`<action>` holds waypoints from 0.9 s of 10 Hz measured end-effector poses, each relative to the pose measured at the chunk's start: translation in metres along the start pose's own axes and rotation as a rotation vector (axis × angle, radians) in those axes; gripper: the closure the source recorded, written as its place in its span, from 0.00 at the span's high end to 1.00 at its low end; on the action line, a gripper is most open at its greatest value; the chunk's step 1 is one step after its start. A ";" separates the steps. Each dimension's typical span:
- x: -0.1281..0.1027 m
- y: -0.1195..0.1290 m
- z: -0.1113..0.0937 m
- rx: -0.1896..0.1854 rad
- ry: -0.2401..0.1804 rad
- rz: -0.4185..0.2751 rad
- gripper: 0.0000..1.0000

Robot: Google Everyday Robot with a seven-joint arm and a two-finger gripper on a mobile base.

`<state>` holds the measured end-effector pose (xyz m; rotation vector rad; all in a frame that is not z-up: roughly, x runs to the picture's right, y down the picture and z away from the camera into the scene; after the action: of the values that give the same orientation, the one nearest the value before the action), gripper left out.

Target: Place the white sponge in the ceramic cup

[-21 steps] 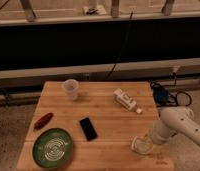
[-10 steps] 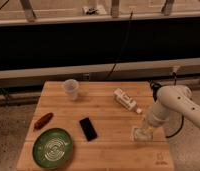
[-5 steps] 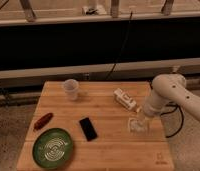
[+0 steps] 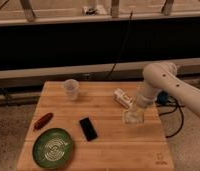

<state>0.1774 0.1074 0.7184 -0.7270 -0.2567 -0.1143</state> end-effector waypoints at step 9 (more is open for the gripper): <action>-0.075 -0.061 -0.020 0.014 0.047 -0.117 0.00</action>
<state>0.0971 0.0498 0.7232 -0.6948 -0.2553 -0.2405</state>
